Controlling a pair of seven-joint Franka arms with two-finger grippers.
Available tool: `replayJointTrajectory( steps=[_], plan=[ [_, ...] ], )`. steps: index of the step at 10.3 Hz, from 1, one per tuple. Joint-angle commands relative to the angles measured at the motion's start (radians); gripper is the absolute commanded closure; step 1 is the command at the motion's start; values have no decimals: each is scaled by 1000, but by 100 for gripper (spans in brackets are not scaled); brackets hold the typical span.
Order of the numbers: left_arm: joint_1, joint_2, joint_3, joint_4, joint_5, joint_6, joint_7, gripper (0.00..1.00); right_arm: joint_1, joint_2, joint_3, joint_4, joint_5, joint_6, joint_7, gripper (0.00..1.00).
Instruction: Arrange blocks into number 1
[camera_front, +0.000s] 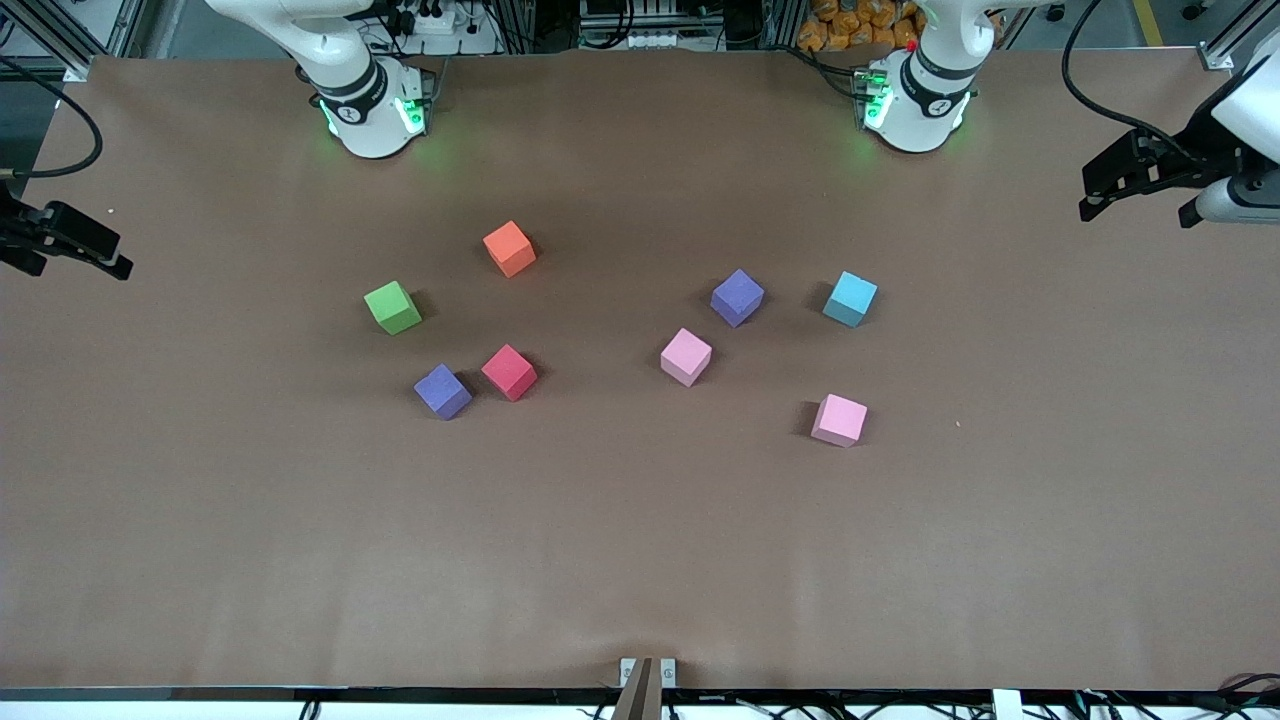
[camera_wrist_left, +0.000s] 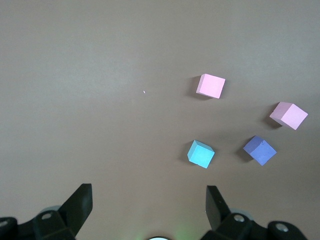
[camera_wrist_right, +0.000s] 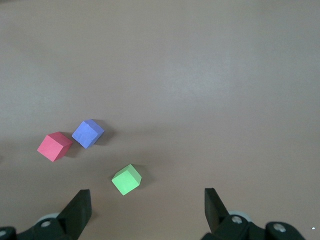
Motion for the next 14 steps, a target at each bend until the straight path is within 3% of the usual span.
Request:
replayJointTrajectory(
  steps=[1,2,6,8,10,14],
  plan=[
    [-6,13,-5,6,-16,-15,-14,0,16,-1,8,-4,-49,1,-4,0],
    [-12,31,-10,6,-17,-15,-14,0,51,-4,8,-4,-103,-5,-1,0],
    [-12,91,-26,7,-50,-15,1,0,55,-1,8,0,-100,-25,-1,0],
    [-12,138,-25,6,-49,-9,-16,0,56,-1,9,8,-91,-22,-4,0],
    [-16,209,-28,-4,-36,-2,-13,0,53,-2,6,8,-18,-17,-4,0],
    [-82,335,-33,-1,0,115,1,0,44,-2,3,10,-17,-21,8,0]
  ],
)
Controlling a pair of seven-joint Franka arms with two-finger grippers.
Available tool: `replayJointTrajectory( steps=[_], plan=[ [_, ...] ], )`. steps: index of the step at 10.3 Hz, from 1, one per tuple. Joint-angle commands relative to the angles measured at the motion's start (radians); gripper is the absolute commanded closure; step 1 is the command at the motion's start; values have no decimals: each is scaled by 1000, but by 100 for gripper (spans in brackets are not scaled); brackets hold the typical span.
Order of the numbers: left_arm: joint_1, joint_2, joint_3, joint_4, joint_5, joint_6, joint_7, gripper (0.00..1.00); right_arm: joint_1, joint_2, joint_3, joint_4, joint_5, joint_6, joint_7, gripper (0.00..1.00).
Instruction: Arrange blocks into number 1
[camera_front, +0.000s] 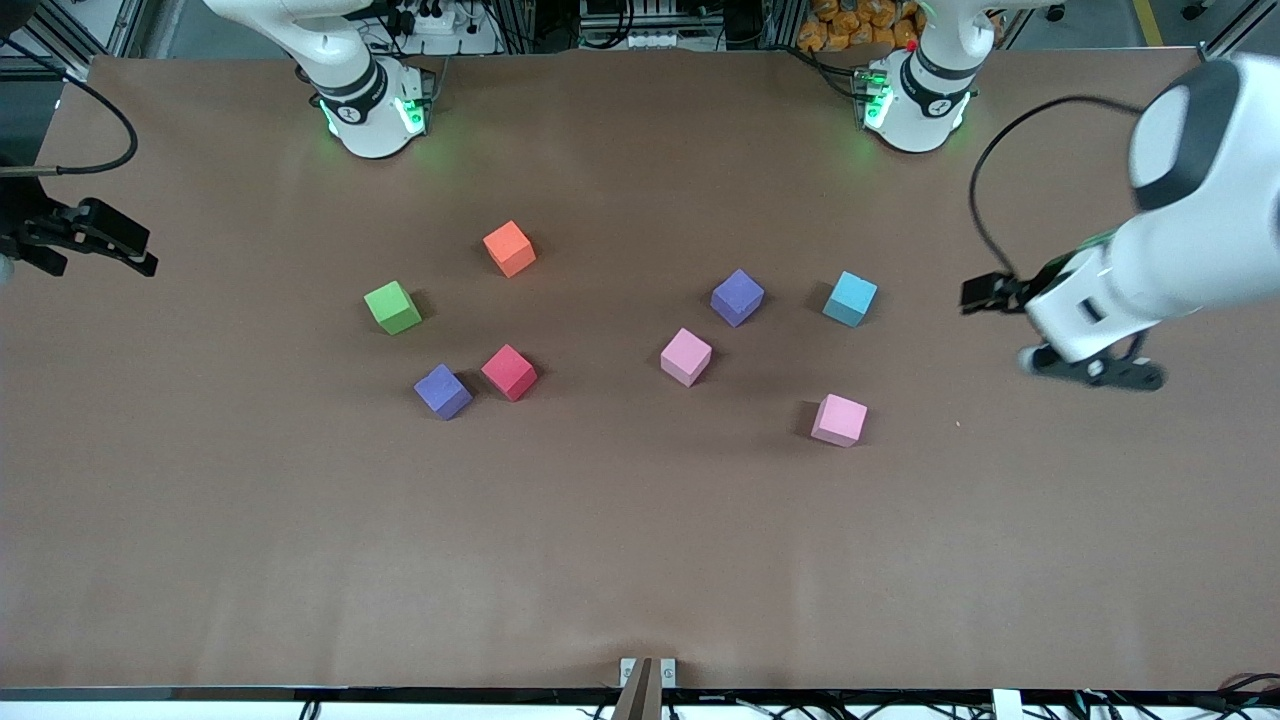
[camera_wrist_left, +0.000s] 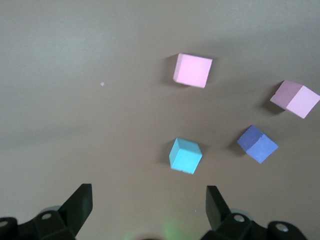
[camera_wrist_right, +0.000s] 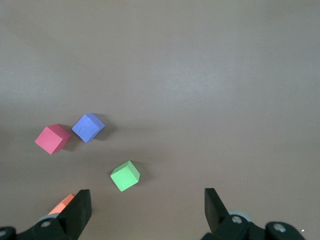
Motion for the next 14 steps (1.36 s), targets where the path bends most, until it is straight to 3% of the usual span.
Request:
replayJointTrajectory(
  steps=[1,6,12,14],
  plan=[
    [-21,74,-3,20,41,24,0,0,-4,-1,-5,7,21,-10,3,0],
    [-81,253,0,15,78,209,-20,0,-4,-1,-4,-1,20,-10,-3,0],
    [-155,385,0,17,137,374,-150,0,37,33,-1,-48,69,73,-2,0],
    [-161,402,0,14,137,386,-160,0,49,105,60,-51,67,138,27,0]
  ],
)
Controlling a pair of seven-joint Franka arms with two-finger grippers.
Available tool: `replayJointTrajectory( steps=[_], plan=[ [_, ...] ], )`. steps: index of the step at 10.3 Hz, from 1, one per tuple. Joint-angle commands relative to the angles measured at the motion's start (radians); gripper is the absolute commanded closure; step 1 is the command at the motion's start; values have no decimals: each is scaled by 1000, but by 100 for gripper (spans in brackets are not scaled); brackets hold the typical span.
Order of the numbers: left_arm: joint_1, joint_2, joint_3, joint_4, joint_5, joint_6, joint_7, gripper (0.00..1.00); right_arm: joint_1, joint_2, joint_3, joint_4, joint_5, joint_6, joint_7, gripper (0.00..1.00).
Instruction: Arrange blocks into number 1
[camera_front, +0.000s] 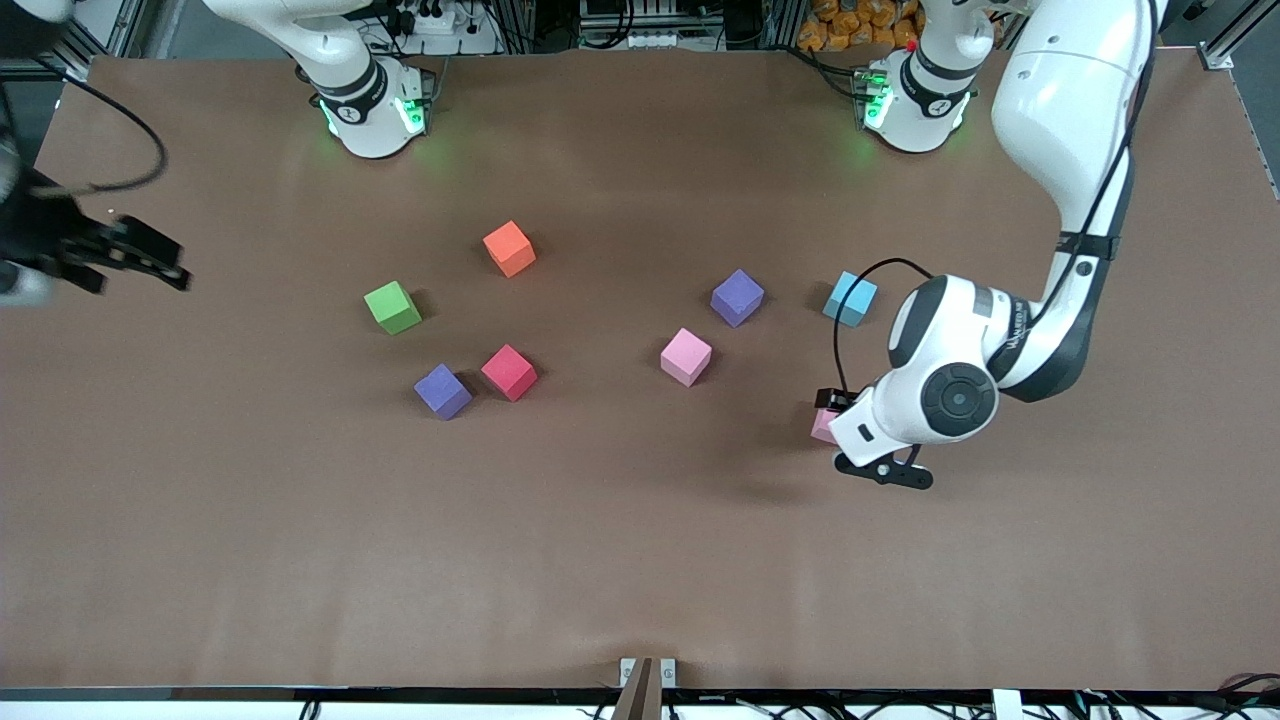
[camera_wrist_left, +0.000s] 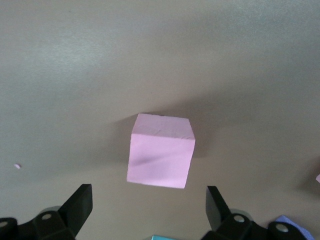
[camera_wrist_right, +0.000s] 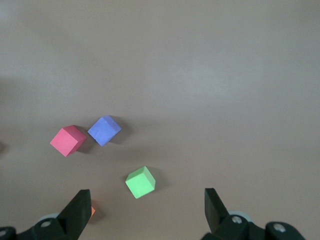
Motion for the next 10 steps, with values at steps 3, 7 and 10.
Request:
replayJointTrajectory(
  steps=[3,7,10],
  plan=[
    [-7,39,1,13,25,26,-36,0,78,129,83,2,13,101,83,0],
    [-24,73,6,13,27,60,-76,0,128,164,161,-208,13,391,222,0],
    [-22,89,4,13,87,62,-74,0,206,262,169,-231,2,468,517,0]
  ],
)
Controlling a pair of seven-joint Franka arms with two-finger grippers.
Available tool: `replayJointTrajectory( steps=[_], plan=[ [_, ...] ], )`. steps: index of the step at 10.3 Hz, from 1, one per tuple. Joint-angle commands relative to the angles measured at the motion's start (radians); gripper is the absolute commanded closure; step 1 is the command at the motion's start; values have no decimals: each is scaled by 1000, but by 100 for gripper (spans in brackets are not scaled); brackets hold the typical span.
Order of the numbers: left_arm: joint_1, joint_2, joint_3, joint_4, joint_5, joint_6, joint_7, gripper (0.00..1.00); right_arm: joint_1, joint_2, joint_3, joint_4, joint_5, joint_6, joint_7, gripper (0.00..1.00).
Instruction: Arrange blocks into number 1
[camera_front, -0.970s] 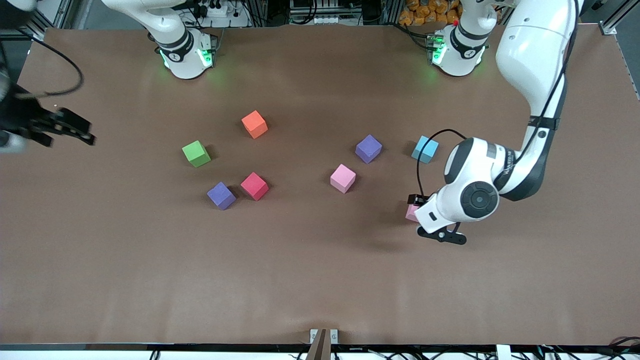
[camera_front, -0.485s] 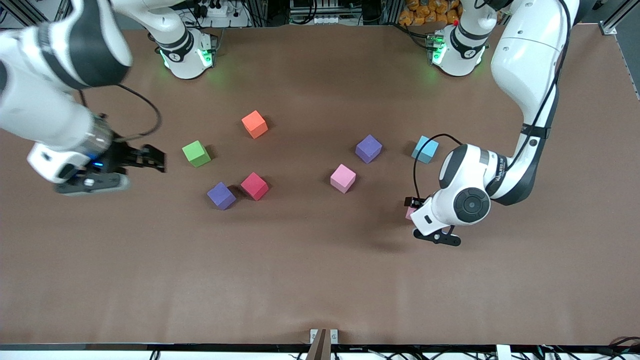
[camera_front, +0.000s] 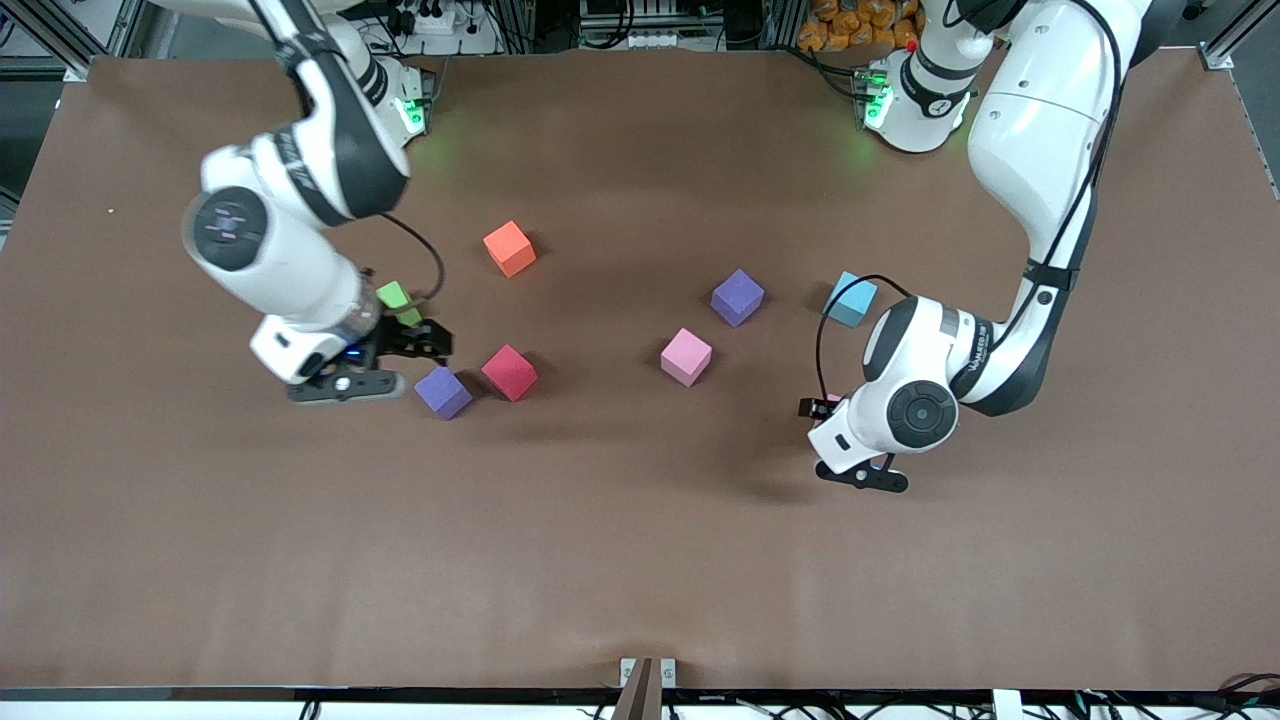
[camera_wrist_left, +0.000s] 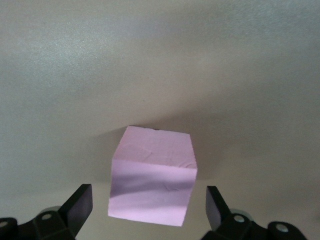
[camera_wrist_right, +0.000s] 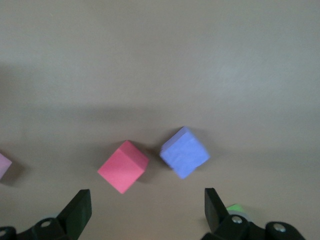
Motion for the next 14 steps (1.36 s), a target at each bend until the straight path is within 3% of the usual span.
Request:
replayJointTrajectory(
  steps=[1,5,7,11,14],
  plan=[
    [-8,22,3,14,52,6,-26,0,42,71,3,-3,-2,49,260,0],
    [-28,40,5,14,49,19,-29,0,80,183,9,-5,-3,118,568,0],
    [-29,40,3,14,49,30,-65,100,81,197,11,-26,9,155,648,0],
    [-18,14,2,14,40,26,-130,100,81,232,15,-72,11,238,741,0],
    [-22,-97,-17,13,9,-32,-193,100,82,264,20,-78,15,288,741,0]
  ],
)
